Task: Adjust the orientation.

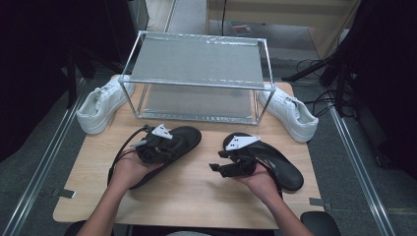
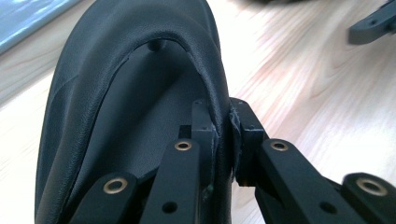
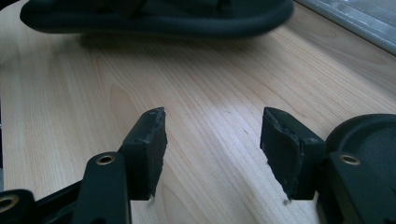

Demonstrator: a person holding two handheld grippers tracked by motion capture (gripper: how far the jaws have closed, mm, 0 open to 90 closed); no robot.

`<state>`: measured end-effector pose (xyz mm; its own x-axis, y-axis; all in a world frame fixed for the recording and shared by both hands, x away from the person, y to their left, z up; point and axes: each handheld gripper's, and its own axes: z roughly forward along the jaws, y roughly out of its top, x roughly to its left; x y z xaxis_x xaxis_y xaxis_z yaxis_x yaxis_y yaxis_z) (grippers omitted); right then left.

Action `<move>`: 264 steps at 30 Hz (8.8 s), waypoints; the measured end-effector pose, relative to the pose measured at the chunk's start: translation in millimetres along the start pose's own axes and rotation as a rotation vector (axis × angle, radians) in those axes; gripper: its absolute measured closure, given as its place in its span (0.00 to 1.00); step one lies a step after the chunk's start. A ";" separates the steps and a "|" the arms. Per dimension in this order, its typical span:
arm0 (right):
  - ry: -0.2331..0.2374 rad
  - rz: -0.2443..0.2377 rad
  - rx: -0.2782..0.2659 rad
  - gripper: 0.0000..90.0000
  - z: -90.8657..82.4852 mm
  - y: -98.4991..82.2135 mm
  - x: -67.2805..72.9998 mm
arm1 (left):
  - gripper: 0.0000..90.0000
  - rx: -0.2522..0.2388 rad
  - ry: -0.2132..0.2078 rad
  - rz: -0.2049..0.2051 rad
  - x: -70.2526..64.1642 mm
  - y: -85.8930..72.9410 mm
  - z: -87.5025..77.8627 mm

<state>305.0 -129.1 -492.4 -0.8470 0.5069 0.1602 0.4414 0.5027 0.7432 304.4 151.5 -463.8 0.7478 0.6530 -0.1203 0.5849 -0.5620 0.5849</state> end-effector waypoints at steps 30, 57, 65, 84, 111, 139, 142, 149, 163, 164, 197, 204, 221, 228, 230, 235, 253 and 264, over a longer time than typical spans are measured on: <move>-0.009 -0.006 0.019 0.47 6.5 -0.1 1.5 | 0.76 -0.007 -0.117 -0.048 -15.6 -0.8 49.7; -0.006 -0.022 0.002 0.59 11.9 5.0 18.1 | 0.75 -0.106 -0.059 -0.056 28.7 -33.7 -21.1; 0.022 -0.005 -0.017 0.88 16.9 7.0 22.4 | 0.98 -0.068 -0.014 -0.090 54.7 -49.0 -17.2; 0.040 -0.003 0.008 1.00 44.1 9.6 30.4 | 0.98 -0.065 -0.041 -0.082 60.2 -53.8 1.0; 0.024 0.025 0.008 0.99 49.5 16.8 15.2 | 0.99 -0.065 -0.095 -0.122 38.0 -67.9 -2.0; 0.037 0.057 -0.024 0.72 31.7 26.4 -2.9 | 0.56 -0.153 -0.088 -0.163 21.8 -66.3 -13.4; 0.054 0.051 -0.027 0.67 23.6 23.4 -4.1 | 0.49 -0.158 -0.075 -0.155 20.0 -63.5 -12.8; 0.047 0.038 -0.062 0.61 4.3 15.2 -8.8 | 0.45 -0.145 -0.077 -0.114 16.3 -56.0 -10.0; 0.011 0.058 -0.084 0.57 -19.6 -0.3 -12.8 | 0.44 -0.130 -0.091 -0.087 21.1 -40.4 -0.8; 0.007 0.058 -0.081 0.57 -21.6 -1.3 -12.8 | 0.44 -0.127 -0.092 -0.083 21.7 -39.5 -0.4; -0.173 0.133 -0.114 0.57 -81.7 -51.1 -38.5 | 0.45 -0.140 -0.093 -0.064 33.9 -22.4 11.8; -0.193 0.162 -0.088 0.58 -82.0 -60.6 -45.4 | 0.45 -0.134 -0.096 -0.059 36.1 -17.1 15.4; -0.141 0.199 -0.001 0.87 -60.7 -59.7 -62.3 | 0.45 -0.128 -0.099 -0.053 38.6 -16.8 16.0; -0.137 0.200 0.009 0.90 -62.9 -53.2 -61.6 | 0.45 -0.134 -0.095 -0.056 39.3 -18.7 14.6; -0.139 0.203 -0.001 0.90 -64.7 -51.4 -61.2 | 0.45 -0.136 -0.096 -0.059 39.1 -19.2 14.3; -0.145 0.191 -0.025 0.90 -67.8 -44.0 -53.0 | 0.44 -0.146 -0.090 -0.064 39.2 -22.9 10.2; -0.140 0.211 -0.013 0.89 -36.0 -10.0 -33.7 | 0.44 -0.159 -0.058 -0.099 36.9 -45.9 -3.2; -0.152 0.221 0.046 0.89 -7.0 0.7 -37.6 | 0.44 -0.161 -0.033 -0.127 33.2 -60.6 -10.1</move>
<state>335.0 -152.7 -493.4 -0.6762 0.7052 0.2130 0.6262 0.3979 0.6705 290.6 212.4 -495.1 0.6829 0.6948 -0.2256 0.6191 -0.3865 0.6836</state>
